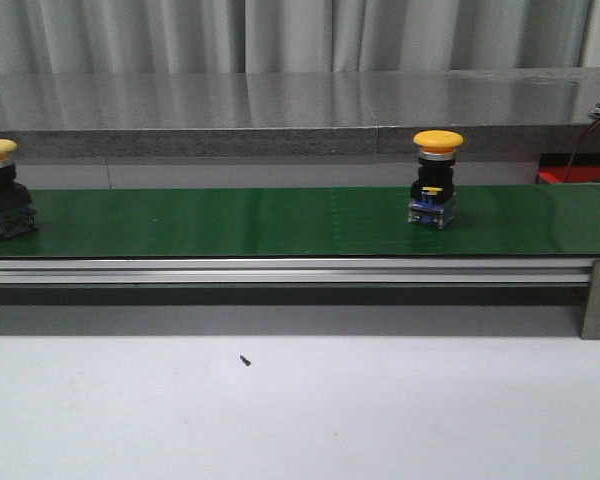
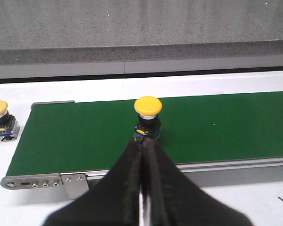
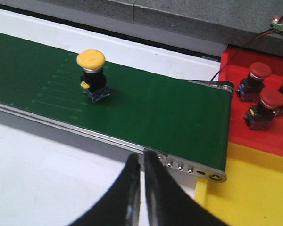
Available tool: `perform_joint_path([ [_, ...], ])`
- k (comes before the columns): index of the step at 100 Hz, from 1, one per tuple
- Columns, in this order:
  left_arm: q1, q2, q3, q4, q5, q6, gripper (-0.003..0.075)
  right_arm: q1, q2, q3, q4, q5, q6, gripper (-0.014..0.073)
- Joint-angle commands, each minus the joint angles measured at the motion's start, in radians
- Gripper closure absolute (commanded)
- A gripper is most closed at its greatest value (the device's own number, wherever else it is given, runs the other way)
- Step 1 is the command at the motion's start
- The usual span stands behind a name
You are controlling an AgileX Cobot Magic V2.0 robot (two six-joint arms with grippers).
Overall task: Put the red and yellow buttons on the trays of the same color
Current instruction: 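Lower the right gripper onto the leading yellow button and grasp it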
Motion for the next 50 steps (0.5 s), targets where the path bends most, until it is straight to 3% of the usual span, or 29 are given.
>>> perform_joint_path([
  [1, -0.01, 0.002, -0.028, -0.01, -0.086, 0.0, 0.074, -0.002, 0.016, -0.048, 0.036, -0.033, 0.002, 0.0353],
  [9, -0.01, 0.002, -0.028, -0.01, -0.089, 0.0, 0.074, -0.002, 0.048, -0.073, 0.036, -0.02, 0.002, 0.0096],
  [16, -0.01, 0.002, -0.028, -0.01, -0.089, 0.0, 0.074, -0.002, 0.093, -0.098, 0.036, -0.009, 0.002, -0.0049],
  [26, -0.01, 0.002, -0.028, -0.01, -0.091, 0.0, 0.0739, -0.002, 0.187, -0.144, 0.036, 0.008, 0.002, -0.0008],
  [50, -0.01, 0.002, -0.028, -0.01, -0.091, 0.0, 0.074, -0.002, 0.464, -0.285, 0.036, 0.018, 0.002, -0.0007],
])
